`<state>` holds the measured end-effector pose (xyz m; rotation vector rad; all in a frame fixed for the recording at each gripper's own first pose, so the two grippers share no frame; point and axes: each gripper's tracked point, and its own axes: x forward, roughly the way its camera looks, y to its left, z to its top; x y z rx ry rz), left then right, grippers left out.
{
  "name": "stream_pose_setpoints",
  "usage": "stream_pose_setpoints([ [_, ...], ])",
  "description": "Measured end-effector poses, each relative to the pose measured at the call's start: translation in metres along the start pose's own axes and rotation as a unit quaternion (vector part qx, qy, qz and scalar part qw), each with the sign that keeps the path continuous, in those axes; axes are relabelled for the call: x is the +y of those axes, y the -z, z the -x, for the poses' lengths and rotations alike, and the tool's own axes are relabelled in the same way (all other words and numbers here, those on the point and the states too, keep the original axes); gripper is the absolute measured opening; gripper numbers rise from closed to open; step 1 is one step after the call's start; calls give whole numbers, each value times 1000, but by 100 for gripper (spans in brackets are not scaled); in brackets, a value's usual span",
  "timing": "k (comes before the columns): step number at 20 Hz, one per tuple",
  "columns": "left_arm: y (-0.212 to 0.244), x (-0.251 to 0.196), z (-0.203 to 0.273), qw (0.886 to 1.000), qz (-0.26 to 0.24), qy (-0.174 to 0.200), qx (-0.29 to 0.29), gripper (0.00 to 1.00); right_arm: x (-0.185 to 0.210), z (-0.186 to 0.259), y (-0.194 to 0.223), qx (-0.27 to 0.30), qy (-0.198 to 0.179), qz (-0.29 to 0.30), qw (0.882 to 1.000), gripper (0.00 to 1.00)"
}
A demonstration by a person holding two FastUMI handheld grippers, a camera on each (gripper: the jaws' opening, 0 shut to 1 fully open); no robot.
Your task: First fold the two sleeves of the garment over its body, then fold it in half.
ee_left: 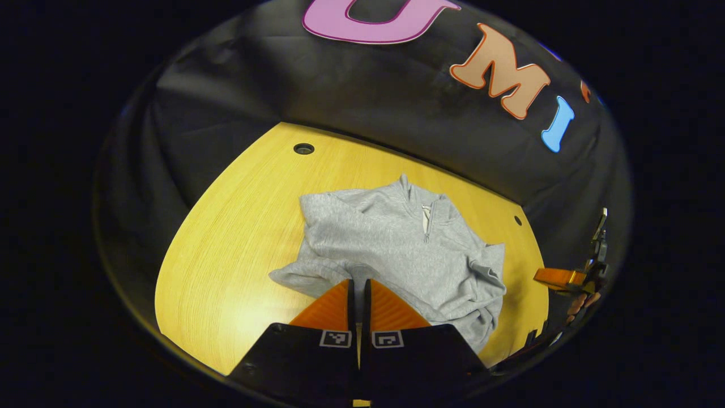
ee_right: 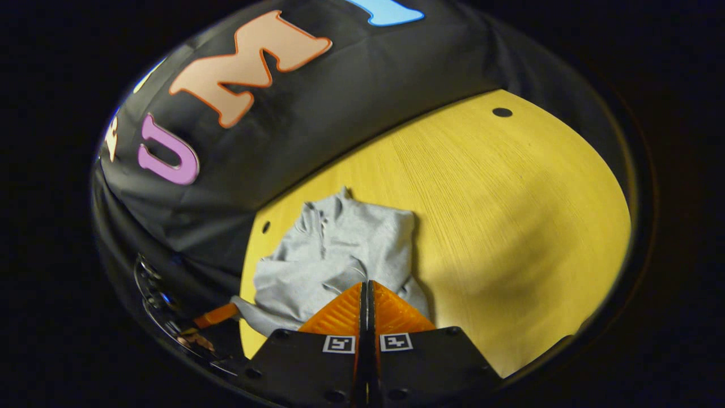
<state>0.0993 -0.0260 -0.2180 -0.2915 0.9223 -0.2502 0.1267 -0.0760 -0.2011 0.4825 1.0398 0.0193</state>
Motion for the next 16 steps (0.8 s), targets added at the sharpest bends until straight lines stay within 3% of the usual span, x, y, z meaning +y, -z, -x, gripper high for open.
stream_pose_setpoints([
  [1, 0, -1, -1, 1000, -3, 3, -2, 0, -11, -1, 22, 14, 16, 12, 1000, 3],
  [2, 0, 0, -2, 1000, -3, 4, 0, 0, -26, -1, 55, 23, 42, 39, 998, 12],
  [4, 2, -1, -2, 1000, -3, 6, 3, 0, -31, 9, 87, 29, 53, 81, 995, 54],
  [5, 2, 1, -2, 1000, -7, 5, 3, 0, -33, 12, 100, 28, 58, 104, 993, 64],
  [6, 4, 3, -3, 1000, -11, 5, 4, 0, -35, 14, 110, 25, 64, 131, 989, 92],
  [8, 7, 5, -3, 1000, -27, 2, 5, 0, -36, 19, 137, 34, 80, 192, 977, 94],
  [10, 7, 5, -3, 999, -34, 3, 5, 0, -32, 15, 153, 49, 79, 201, 975, 89],
  [11, 8, 5, -3, 999, -37, 3, 5, 0, -31, 12, 158, 52, 79, 198, 976, 96],
  [13, 8, 5, -4, 999, -41, 4, 5, 0, -26, 6, 167, 65, 79, 194, 976, 91],
  [14, 8, 6, -4, 999, -42, 4, 6, 0, -25, 3, 175, 78, 78, 193, 975, 96],
  [15, 8, 6, -3, 999, -42, 4, 5, 0, -27, 0, 182, 90, 83, 195, 973, 91],
  [16, 9, 7, -4, 999, -43, 4, 6, 0, -32, -1, 190, 112, 102, 208, 966, 96],
])
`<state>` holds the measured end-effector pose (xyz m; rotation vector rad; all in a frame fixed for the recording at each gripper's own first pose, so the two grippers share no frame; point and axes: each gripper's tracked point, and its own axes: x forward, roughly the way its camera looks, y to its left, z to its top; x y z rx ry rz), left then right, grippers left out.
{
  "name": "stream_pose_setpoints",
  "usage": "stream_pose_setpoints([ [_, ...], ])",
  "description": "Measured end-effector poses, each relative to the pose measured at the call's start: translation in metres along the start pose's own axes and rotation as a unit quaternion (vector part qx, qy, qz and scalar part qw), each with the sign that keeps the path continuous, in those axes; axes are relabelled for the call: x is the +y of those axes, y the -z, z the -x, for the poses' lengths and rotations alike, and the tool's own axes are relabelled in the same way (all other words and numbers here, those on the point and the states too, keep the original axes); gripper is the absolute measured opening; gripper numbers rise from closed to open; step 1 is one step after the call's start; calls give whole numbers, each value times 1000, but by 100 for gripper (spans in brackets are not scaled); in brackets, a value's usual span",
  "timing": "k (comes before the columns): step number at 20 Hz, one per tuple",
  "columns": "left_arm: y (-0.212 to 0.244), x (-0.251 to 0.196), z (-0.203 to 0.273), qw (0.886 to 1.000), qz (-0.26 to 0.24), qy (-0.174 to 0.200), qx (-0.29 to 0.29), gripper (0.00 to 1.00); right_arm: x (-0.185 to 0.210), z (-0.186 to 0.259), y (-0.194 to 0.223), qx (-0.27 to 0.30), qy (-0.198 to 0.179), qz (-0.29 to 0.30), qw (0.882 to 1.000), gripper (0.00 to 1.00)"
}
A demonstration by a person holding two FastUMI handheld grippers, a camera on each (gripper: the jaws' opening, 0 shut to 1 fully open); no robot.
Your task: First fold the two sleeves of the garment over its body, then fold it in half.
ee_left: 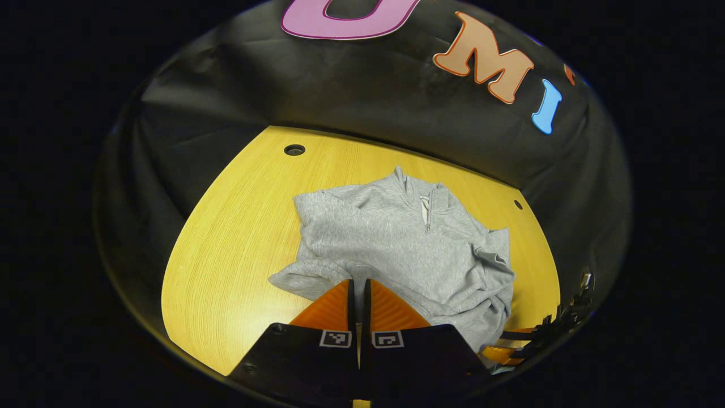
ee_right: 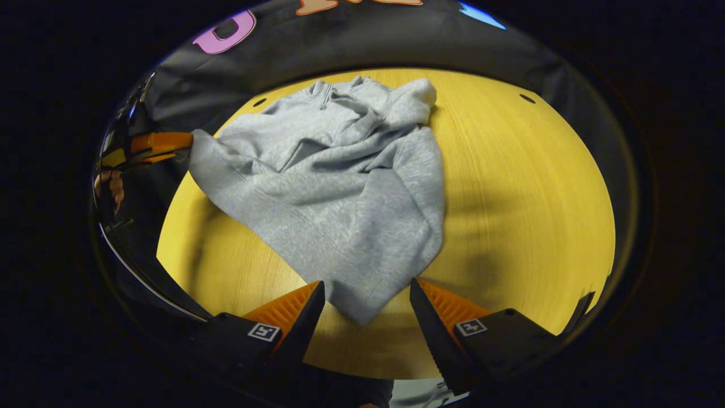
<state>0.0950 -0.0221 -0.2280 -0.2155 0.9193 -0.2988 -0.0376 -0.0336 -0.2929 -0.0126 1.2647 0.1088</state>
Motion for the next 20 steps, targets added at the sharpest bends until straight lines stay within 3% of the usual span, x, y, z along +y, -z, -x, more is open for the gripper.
stream_pose_setpoints([
  [1, 0, 1, -1, 1000, 0, 0, 1, 0, -3, 3, -3, -12, 15, 22, 1000, 97],
  [2, 1, 1, -1, 1000, 2, 0, 1, 0, -5, 0, 2, 6, 33, 44, 998, 87],
  [3, 1, 1, -1, 1000, 3, 0, 2, 0, -5, -1, 0, 5, 38, 67, 997, 84],
  [4, 2, 1, -2, 1000, 5, 0, 3, 0, -1, 0, 1, 18, 28, 77, 996, 80],
  [5, 3, 0, -2, 1000, 7, 2, 5, 0, 0, 0, -5, 19, 20, 70, 997, 68],
  [7, 6, 2, -2, 1000, 4, -1, 6, 0, 1, 1, -8, 28, -4, 0, 1000, 7],
  [9, 6, 1, 1, 1000, 3, -2, 5, 0, 0, 4, -20, -7, -19, -49, 999, 2],
  [11, 2, 1, 7, 1000, -1, 0, -5, 0, 0, 27, -53, -71, -35, -55, 995, 2],
  [15, -3, -5, 15, 1000, 5, 5, -2, 0, 17, 77, -148, -173, -98, -84, 977, 2],
  [18, -23, -14, 12, 999, 22, 20, -12, 0, 20, 89, -207, -214, -133, -114, 961, 2],
  [20, -36, -11, 1, 999, 39, 20, -19, 0, 16, 75, -238, -211, -152, -169, 951, 1],
])
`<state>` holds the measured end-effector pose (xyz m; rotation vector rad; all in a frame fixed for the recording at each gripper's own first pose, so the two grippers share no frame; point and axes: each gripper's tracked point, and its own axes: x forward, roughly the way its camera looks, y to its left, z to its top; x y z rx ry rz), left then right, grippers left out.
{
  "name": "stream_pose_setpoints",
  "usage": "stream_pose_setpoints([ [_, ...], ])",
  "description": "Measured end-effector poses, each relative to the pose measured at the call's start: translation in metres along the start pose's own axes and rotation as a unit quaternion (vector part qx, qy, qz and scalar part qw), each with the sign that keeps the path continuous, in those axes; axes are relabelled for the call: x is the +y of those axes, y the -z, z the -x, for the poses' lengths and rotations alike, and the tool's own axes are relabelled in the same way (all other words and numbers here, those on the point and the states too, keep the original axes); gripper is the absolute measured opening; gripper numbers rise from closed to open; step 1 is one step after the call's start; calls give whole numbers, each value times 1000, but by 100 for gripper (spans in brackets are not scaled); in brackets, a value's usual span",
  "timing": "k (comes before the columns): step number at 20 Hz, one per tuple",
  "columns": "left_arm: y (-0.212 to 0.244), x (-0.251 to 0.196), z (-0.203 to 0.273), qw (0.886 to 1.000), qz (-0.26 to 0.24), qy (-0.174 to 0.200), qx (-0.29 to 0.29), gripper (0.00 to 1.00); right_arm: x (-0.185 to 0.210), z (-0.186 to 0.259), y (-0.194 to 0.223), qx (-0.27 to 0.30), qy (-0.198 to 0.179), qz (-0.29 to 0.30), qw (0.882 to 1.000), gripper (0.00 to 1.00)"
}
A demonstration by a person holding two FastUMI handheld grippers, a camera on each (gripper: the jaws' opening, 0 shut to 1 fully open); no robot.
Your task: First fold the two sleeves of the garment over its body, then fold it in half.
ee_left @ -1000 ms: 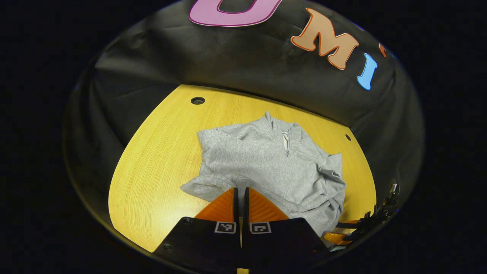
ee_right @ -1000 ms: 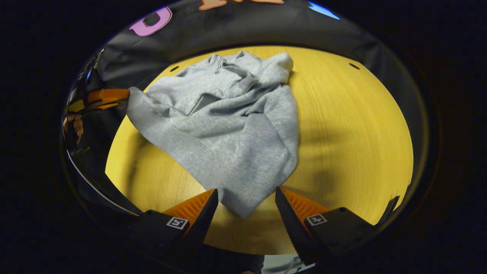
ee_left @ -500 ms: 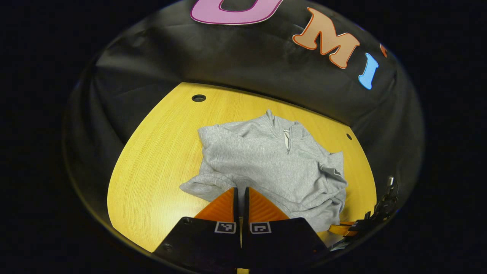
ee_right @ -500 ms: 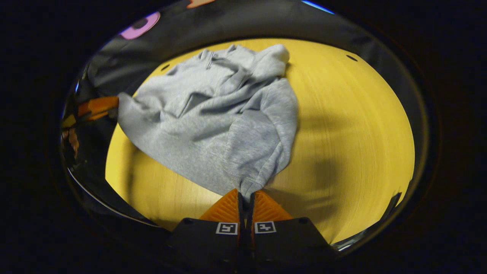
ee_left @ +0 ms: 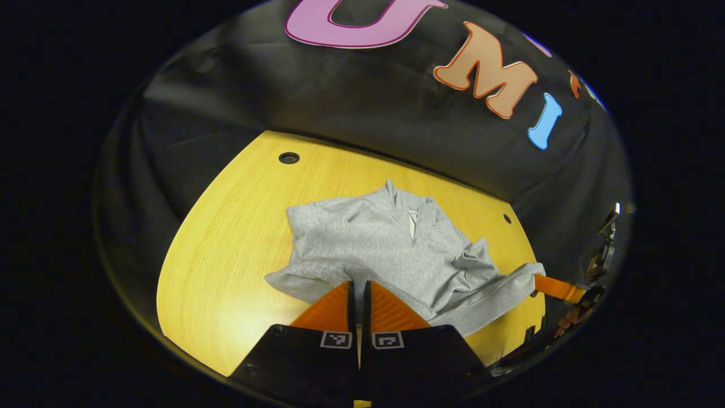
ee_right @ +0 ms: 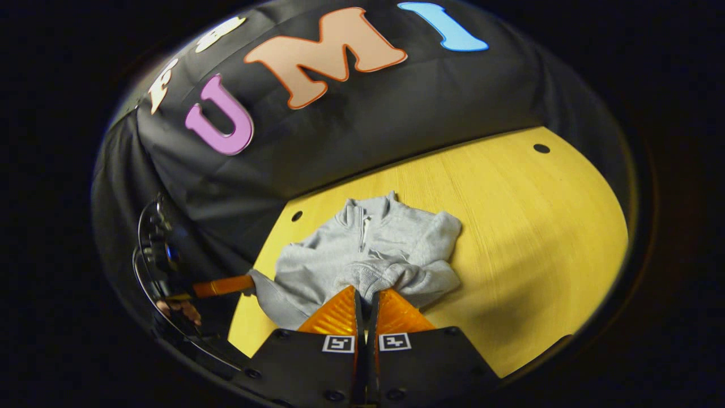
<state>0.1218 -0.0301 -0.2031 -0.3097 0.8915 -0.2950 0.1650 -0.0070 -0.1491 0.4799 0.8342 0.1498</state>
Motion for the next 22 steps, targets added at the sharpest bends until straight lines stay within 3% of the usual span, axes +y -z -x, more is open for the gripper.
stream_pose_setpoints([
  [2, -5, 8, -20, 1000, 28, -8, -1, 0, -23, -36, -12, -1, 24, -58, 998, 2],
  [4, -5, 23, -46, 998, 68, -18, 5, 0, -67, -69, -11, -2, 80, -78, 994, 1],
  [6, 1, 38, -69, 989, 143, -27, 7, 0, -113, -94, -8, 1, 146, -76, 986, 2],
  [8, 13, 47, -91, 973, 229, -28, 15, 0, -128, -112, 12, 33, 164, -106, 980, 1],
  [10, 12, 48, -95, 967, 254, -23, 18, 1, -129, -123, 11, 28, 167, -129, 977, 0],
  [12, 1, 56, -83, 974, 222, -35, 7, 11, -123, -110, 3, 35, 140, -137, 980, 14],
  [13, 4, 58, -92, 979, 200, -47, 3, 33, -121, -109, 1, 33, 130, -145, 980, 9],
  [14, -1, 58, -91, 981, 187, -53, -2, 54, -115, -97, -6, 29, 118, -149, 981, 37],
  [15, -6, 53, -87, 982, 179, -55, -11, 76, -109, -92, -14, 18, 107, -147, 983, 46],
  [16, -11, 52, -83, 983, 169, -61, -24, 98, -104, -88, -19, 3, 104, -132, 986, 62],
  [18, -29, 55, -69, 986, 127, -85, -68, 97, -96, -76, -28, -31, 102, -88, 990, 94],
  [20, -55, 56, -39, 984, 50, -116, -128, 97, -84, -57, -41, -73, 102, -45, 991, 96],
  [22, -76, 50, -9, 974, -33, -143, -172, 97, -79, -27, -59, -131, 117, 1, 985, 96],
])
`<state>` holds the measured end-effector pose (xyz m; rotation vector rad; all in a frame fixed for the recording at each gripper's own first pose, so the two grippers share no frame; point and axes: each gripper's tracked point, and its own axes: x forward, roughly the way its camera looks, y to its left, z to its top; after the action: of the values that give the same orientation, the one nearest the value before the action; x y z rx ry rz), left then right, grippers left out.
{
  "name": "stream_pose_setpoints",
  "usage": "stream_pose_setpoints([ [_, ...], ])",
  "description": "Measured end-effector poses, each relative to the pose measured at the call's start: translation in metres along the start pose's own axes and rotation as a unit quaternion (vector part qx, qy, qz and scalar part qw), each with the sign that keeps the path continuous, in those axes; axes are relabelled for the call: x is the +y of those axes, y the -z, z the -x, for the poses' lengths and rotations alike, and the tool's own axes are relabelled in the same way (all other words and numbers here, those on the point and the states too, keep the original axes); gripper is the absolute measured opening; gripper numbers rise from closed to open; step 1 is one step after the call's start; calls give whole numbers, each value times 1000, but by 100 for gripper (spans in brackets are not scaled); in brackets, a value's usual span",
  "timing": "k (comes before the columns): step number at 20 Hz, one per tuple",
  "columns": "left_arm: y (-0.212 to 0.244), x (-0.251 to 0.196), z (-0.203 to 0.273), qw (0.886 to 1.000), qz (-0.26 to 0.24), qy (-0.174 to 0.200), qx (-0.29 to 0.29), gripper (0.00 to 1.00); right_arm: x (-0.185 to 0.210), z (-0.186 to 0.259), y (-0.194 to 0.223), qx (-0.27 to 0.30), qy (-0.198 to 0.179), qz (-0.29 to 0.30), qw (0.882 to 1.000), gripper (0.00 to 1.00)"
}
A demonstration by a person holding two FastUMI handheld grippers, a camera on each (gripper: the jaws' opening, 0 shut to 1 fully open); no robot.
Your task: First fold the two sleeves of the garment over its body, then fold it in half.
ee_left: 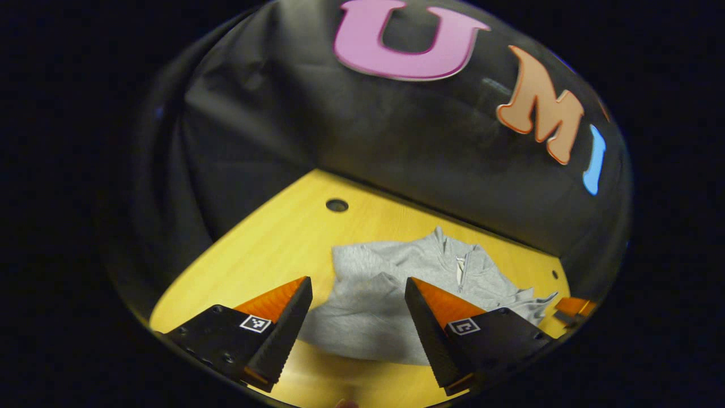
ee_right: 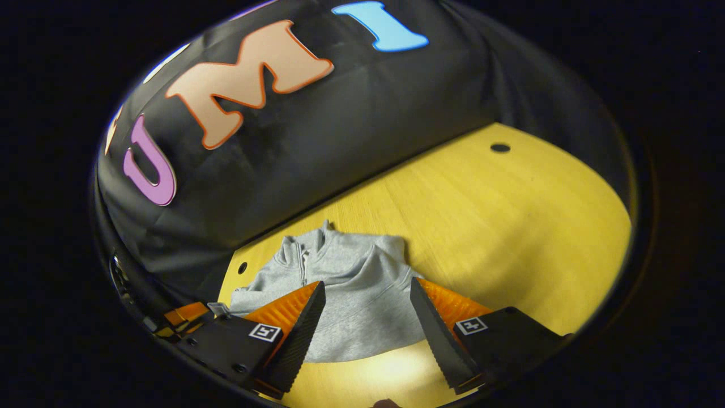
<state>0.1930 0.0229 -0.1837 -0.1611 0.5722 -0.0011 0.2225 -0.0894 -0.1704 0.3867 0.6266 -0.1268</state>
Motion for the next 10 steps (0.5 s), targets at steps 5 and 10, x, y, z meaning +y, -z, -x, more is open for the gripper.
stream_pose_setpoints([
  [5, -67, -14, 66, 987, -85, -22, -136, 96, 6, 84, -59, -126, -4, 116, 985, 96],
  [10, -79, -36, 104, 978, -117, -5, -171, 96, 22, 145, -107, -234, -9, 157, 959, 95],
])
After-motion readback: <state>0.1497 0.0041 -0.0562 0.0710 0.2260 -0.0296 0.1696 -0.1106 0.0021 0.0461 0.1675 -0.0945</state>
